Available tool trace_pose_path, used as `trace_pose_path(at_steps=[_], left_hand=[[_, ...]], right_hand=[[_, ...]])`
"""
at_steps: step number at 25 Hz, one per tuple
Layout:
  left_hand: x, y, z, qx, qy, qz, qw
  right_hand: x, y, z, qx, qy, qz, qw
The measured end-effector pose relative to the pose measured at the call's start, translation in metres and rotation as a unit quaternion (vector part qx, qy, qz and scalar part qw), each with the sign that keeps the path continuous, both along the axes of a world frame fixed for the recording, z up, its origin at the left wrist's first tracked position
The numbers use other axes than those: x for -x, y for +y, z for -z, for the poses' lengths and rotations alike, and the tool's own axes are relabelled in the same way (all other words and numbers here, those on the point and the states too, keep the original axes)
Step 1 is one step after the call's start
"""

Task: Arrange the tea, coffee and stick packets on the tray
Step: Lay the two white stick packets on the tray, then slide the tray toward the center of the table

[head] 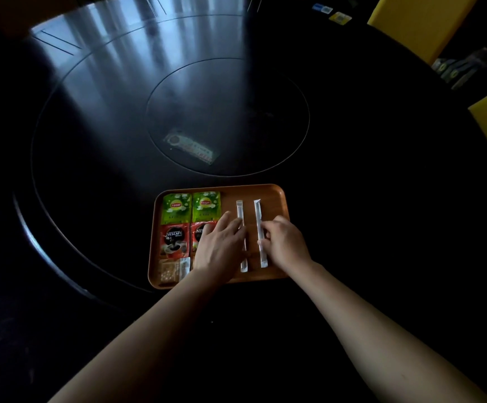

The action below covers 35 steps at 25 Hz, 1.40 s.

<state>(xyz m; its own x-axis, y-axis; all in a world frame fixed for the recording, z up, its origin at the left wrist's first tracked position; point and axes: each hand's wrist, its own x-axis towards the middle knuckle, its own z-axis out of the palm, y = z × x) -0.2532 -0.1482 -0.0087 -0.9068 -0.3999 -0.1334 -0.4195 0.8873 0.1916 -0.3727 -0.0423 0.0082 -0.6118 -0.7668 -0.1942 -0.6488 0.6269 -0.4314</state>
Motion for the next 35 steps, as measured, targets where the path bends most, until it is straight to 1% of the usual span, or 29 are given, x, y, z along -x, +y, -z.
trace_pose_path(at_steps=[10, 13, 17, 20, 22, 24, 28, 32, 35], left_hand=[[0.000, -0.002, -0.001, -0.015, 0.009, -0.011, 1.000], [-0.001, 0.000, -0.003, -0.012, 0.008, -0.013, 1.000], [-0.009, 0.000, -0.015, 0.005, 0.062, -0.031, 0.998], [-0.031, -0.006, -0.022, -0.011, 0.123, -0.076, 0.990], [-0.055, -0.014, -0.022, -0.020, 0.168, -0.132, 0.977], [-0.088, -0.023, -0.017, -0.025, 0.191, -0.208, 0.959], [-0.136, -0.037, -0.006, -0.075, 0.184, -0.345, 0.917], [-0.143, -0.049, 0.000, -0.117, 0.182, -0.417, 0.883], [-0.139, -0.054, -0.004, -0.166, 0.178, -0.439, 0.865]], right_hand=[[0.001, -0.001, 0.005, 0.010, -0.009, 0.003, 1.000], [0.001, 0.000, 0.007, 0.032, -0.017, 0.018, 0.999], [-0.002, 0.003, 0.007, 0.090, -0.015, 0.056, 0.994], [-0.002, 0.011, 0.006, 0.127, -0.012, 0.091, 0.988], [-0.001, 0.022, 0.005, 0.139, 0.003, 0.112, 0.984], [-0.002, 0.036, 0.006, 0.130, 0.025, 0.116, 0.984], [0.000, 0.062, 0.008, 0.102, 0.055, 0.125, 0.985], [0.005, 0.064, 0.008, 0.057, 0.062, 0.181, 0.980], [0.007, 0.059, 0.009, 0.023, 0.051, 0.188, 0.980]])
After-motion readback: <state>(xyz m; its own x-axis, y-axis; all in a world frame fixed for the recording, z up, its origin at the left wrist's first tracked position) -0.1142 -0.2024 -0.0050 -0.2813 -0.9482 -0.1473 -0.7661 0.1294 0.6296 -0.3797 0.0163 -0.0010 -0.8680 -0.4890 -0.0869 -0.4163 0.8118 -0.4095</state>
